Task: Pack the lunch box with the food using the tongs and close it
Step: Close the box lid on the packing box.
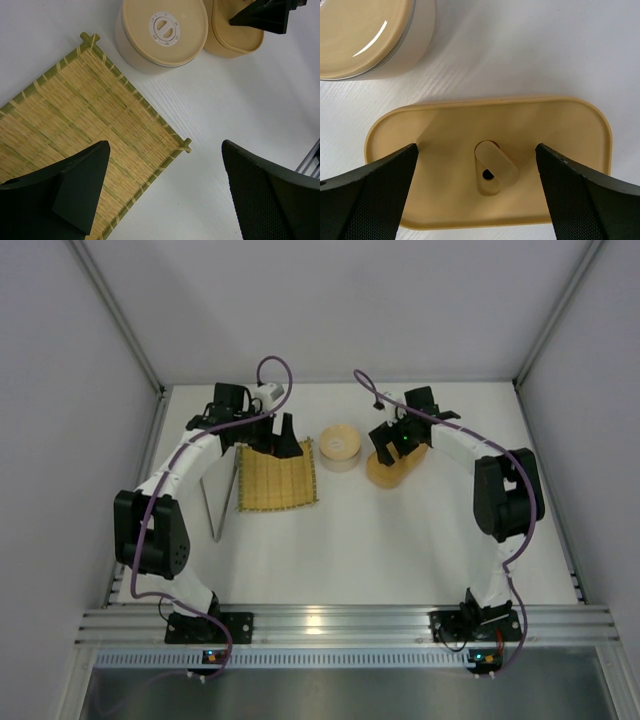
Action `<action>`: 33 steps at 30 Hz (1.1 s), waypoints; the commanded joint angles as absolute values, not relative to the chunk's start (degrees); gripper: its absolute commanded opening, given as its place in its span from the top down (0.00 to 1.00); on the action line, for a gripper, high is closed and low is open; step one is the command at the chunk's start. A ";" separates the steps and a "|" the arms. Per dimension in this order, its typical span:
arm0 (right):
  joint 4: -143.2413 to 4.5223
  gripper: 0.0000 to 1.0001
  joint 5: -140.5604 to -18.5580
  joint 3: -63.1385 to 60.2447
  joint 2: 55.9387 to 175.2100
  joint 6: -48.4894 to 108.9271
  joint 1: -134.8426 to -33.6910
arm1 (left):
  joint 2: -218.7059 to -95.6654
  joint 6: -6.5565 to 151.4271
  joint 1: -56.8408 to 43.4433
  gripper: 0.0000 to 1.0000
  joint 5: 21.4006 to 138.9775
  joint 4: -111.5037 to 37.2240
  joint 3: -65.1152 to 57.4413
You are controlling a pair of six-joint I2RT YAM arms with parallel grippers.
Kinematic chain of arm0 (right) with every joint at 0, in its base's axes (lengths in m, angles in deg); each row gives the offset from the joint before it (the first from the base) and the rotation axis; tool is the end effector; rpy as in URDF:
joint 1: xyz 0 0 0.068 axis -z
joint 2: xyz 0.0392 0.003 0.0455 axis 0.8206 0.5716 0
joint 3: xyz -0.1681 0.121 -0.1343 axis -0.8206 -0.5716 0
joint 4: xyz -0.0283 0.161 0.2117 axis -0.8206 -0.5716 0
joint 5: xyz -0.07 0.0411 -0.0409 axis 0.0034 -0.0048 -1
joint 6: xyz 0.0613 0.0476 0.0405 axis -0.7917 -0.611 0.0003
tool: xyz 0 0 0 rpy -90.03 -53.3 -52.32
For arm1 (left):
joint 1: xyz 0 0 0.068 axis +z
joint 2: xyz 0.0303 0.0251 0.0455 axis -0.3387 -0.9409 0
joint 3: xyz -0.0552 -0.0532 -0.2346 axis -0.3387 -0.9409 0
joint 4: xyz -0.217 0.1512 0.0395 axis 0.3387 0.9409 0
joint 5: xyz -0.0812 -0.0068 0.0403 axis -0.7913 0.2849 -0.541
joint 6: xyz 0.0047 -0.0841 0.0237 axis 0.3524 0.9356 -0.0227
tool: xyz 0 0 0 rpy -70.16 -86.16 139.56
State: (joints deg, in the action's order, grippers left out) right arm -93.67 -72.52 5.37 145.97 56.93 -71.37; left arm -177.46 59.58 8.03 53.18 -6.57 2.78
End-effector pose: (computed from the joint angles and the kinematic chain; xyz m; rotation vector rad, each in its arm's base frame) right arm 0.4202 0.1428 0.1442 -0.8714 2.3349 0.2947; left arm 0.3805 -0.1250 0.2360 0.5594 2.2515 -0.8146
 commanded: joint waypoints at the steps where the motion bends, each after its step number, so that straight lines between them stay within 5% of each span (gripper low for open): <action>1: -103.83 0.01 -68.13 2.63 149.54 57.86 -72.72 | -178.19 58.40 8.37 0.02 50.66 -7.88 5.99; 21: -110.60 0.01 -62.68 1.23 150.60 66.48 -72.19 | -180.04 58.83 9.25 0.02 48.90 -7.26 7.05; 33: -103.67 0.00 -58.11 3.51 142.26 55.15 -68.94 | -180.30 59.18 9.34 0.02 48.46 -7.35 6.96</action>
